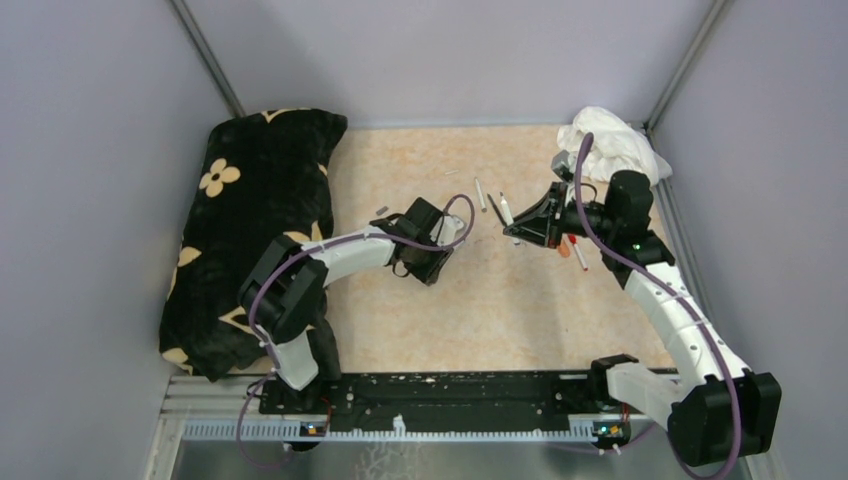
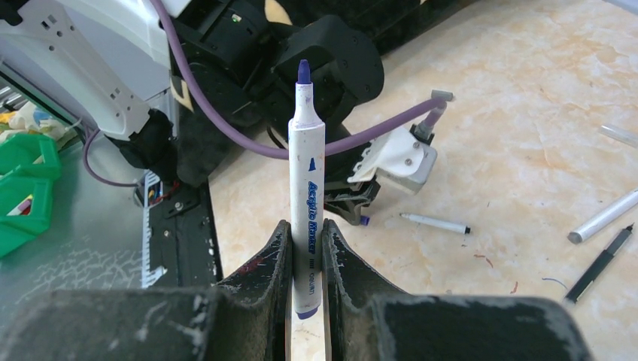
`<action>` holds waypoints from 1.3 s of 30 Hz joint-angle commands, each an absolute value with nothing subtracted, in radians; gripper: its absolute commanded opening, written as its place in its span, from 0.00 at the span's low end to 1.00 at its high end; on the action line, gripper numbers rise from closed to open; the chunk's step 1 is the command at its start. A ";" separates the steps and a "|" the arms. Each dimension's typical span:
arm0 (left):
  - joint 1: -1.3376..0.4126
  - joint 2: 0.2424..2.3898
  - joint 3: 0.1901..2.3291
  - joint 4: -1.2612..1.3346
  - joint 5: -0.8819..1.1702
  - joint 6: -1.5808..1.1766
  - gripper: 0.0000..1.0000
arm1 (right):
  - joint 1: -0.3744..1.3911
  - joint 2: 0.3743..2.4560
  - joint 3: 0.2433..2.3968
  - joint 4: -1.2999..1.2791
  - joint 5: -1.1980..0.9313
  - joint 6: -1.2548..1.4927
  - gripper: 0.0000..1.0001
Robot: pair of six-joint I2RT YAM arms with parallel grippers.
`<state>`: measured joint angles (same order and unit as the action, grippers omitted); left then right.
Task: Insert the pens into the pen caps
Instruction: Move the pen cap to the center of the board.
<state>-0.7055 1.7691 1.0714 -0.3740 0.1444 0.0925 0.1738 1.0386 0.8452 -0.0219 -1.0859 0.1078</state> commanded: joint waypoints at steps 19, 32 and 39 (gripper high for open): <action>-0.716 1.503 0.870 -0.245 0.313 -0.232 0.01 | 0.161 1.001 0.853 0.033 -1.110 0.122 0.00; -0.716 1.631 0.873 -0.243 0.204 -0.260 0.02 | 0.159 0.999 0.851 0.046 -1.109 0.136 0.00; -0.714 1.671 0.905 -0.270 0.089 -0.290 0.02 | 0.158 1.005 0.851 0.055 -1.110 0.144 0.00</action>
